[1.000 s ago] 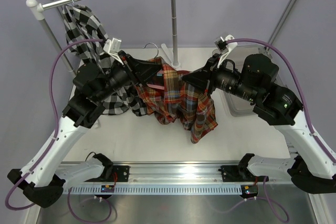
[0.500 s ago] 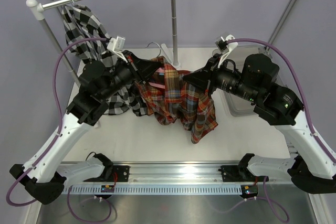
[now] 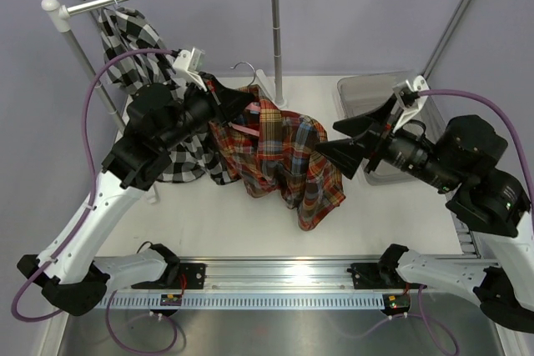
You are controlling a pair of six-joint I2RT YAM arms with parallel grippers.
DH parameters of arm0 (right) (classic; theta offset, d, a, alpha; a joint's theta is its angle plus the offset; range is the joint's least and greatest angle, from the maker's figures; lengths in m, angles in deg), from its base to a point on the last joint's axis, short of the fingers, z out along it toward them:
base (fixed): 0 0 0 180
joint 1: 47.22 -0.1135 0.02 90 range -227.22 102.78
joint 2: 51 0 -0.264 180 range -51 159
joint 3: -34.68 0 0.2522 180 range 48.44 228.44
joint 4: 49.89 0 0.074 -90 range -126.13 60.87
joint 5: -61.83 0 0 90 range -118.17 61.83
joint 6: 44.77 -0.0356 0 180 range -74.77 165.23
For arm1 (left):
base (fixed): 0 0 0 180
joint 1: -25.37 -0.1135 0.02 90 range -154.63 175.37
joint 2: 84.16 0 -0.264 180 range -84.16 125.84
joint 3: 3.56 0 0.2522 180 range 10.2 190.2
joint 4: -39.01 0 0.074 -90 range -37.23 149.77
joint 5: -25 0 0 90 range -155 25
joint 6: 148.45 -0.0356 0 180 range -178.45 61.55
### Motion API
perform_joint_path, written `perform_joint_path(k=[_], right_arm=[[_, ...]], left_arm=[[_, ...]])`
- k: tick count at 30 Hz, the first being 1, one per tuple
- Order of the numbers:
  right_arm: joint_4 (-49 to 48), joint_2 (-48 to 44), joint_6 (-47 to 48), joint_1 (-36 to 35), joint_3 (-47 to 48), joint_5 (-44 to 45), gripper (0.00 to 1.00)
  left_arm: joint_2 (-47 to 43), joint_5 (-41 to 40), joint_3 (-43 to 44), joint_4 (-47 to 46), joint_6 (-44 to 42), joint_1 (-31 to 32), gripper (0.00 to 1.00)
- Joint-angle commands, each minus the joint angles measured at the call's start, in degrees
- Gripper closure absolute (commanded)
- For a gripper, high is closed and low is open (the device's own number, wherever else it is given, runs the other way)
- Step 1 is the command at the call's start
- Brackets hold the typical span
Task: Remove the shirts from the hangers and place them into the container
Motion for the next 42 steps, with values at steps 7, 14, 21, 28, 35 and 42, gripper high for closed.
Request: perform_joint_path(k=[7,14,21,28,35,42], right_arm=[[1.55,-1.96,3.15,-0.29,-6.50,3.06,0.26],[1.02,-0.82,3.15,-0.29,-6.86,4.56,0.63],[1.63,-2.75,1.83,-0.29,-7.03,5.17,0.55],[1.81,-4.16,1.04,-0.29,-8.44,4.56,0.62],[1.46,-3.37,1.22,-0.29,-8.09,3.60,1.00],[0.76,-4.06,0.78,-0.29,-9.05,2.28,0.61]], left_arm=[[-2.02,-0.86,3.74,-2.29,-1.41,0.25,1.00],[-3.43,-0.68,3.30,-1.76,-1.84,0.25,1.00],[-2.91,-0.95,3.47,-1.41,-2.63,0.16,1.00],[-2.20,-0.59,3.56,-1.94,-2.46,0.24,1.00],[-2.47,-0.51,4.26,-1.41,-2.64,0.16,1.00],[-2.20,-0.07,4.70,-0.97,-2.99,0.25,1.00]])
